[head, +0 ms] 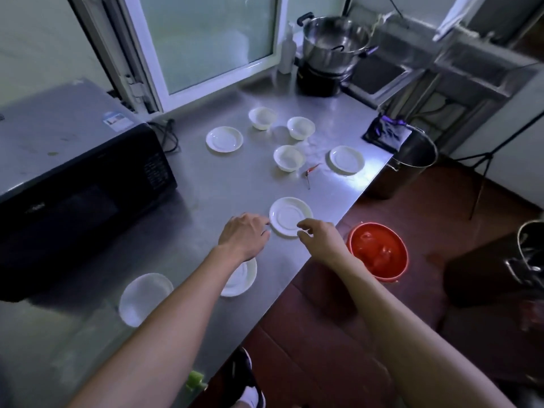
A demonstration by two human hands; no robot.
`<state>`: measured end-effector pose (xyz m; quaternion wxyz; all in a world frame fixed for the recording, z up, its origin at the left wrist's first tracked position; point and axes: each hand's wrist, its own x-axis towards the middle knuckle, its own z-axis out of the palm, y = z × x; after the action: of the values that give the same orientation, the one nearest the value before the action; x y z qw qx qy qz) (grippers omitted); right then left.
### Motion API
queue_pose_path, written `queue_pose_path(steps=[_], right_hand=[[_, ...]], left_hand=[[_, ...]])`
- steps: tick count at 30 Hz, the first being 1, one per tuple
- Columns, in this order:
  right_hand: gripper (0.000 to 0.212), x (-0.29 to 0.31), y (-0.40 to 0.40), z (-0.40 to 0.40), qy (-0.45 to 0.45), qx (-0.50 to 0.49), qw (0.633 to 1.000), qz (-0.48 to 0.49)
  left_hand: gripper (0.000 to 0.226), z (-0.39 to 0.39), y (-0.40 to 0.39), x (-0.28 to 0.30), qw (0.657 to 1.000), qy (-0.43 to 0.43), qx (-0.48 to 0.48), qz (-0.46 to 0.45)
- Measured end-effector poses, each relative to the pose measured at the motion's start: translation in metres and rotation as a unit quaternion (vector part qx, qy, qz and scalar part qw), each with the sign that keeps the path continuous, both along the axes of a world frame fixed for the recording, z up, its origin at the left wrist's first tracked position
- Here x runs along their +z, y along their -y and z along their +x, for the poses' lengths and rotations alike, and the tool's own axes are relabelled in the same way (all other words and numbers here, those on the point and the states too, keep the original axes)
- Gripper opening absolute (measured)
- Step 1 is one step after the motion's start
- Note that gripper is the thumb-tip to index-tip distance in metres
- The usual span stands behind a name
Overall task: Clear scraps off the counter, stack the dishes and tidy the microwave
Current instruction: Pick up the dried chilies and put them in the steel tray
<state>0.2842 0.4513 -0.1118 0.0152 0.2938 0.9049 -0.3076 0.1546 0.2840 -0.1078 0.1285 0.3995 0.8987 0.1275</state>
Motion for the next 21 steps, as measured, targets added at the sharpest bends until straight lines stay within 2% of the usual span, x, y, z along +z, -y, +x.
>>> queue_pose_path(steps=[11,21], right_hand=[[0.032,-0.005,-0.089,-0.025,-0.003,-0.010,1.000,-0.014],[0.034,-0.026,-0.209,-0.054,0.008,0.055,0.997,-0.045]], left_hand=[[0.036,-0.030,-0.101,-0.001,1.000,0.018,-0.025,-0.007],[0.032,-0.035,-0.207,0.000,0.997,0.031,0.046,-0.048]])
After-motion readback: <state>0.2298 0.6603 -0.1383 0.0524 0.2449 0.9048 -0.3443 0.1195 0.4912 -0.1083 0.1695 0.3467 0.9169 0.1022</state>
